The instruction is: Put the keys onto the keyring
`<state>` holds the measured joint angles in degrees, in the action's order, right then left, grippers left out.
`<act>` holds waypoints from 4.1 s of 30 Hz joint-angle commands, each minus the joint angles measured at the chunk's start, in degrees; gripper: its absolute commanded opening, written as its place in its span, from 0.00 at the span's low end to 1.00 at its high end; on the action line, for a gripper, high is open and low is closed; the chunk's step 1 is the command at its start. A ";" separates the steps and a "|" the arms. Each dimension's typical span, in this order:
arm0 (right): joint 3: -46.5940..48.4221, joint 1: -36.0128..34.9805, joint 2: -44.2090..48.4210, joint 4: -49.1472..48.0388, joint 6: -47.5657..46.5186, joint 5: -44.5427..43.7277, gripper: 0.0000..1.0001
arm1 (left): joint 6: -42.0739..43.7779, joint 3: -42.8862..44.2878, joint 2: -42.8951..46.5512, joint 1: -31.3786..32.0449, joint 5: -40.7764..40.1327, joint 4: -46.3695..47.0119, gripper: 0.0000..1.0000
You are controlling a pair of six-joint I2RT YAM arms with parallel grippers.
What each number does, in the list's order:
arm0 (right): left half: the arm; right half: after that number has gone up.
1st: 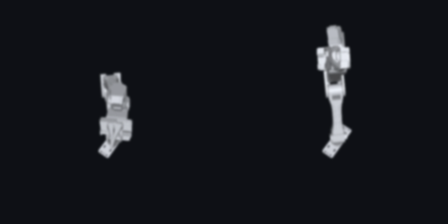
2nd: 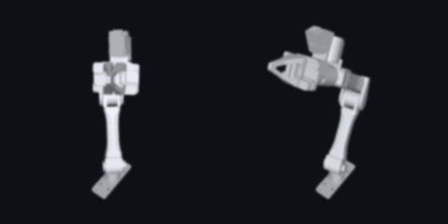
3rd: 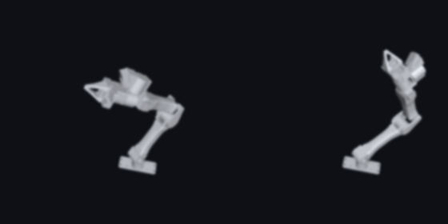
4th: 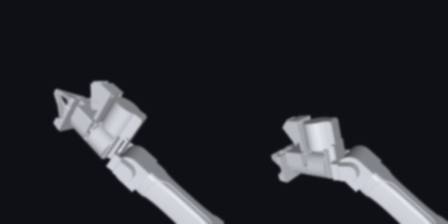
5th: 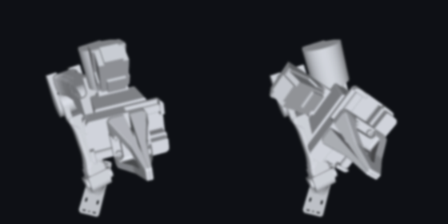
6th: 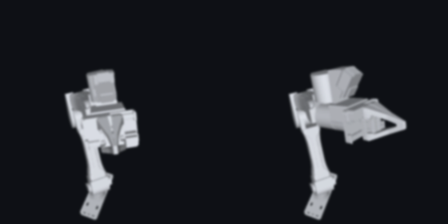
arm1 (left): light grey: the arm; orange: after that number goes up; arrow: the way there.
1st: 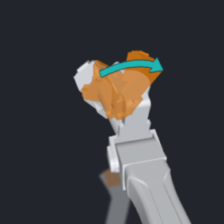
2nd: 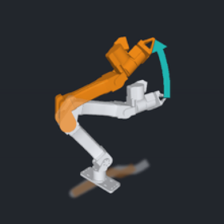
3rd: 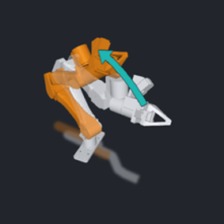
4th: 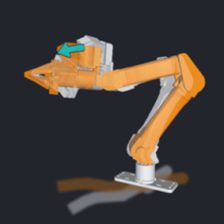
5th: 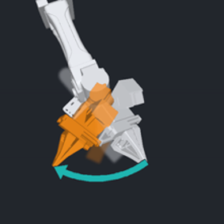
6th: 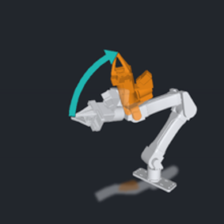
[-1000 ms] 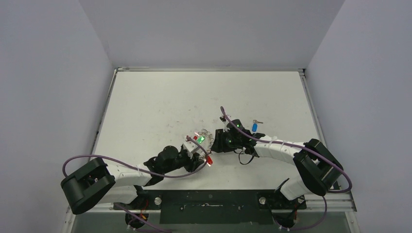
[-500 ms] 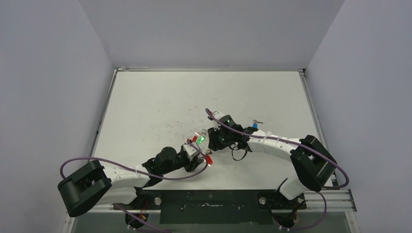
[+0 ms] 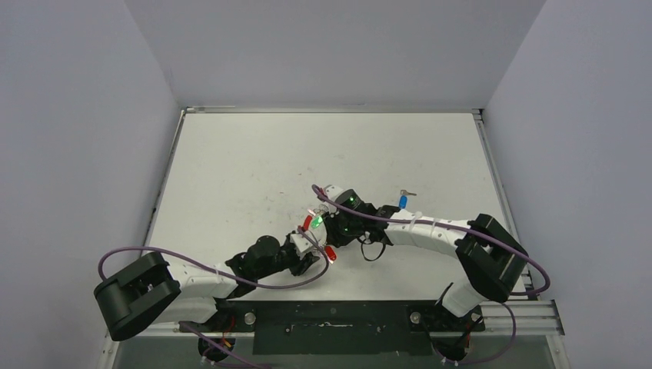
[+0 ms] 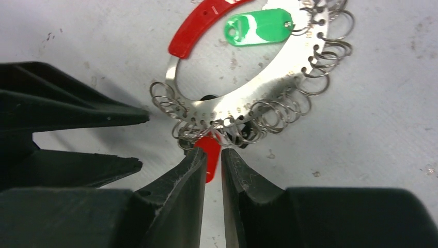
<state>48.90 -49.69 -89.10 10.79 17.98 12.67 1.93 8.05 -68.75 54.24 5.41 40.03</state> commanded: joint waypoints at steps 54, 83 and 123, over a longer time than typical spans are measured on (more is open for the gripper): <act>-1.06 2.24 2.33 -5.33 4.85 3.46 0.07 | 11.13 -3.43 -0.60 2.84 -4.42 8.60 0.41; -1.26 6.48 -6.24 -14.65 11.92 13.64 0.30 | -12.19 -0.81 12.04 -5.20 -8.84 -10.41 0.52; 8.91 -1.70 -5.21 1.18 3.30 1.86 0.30 | -23.99 -1.01 19.80 -9.63 -9.39 -19.38 0.50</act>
<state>53.78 -50.39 -93.69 8.60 24.14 19.18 -20.99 4.99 -48.88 44.93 -4.45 19.07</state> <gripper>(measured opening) 0.302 0.505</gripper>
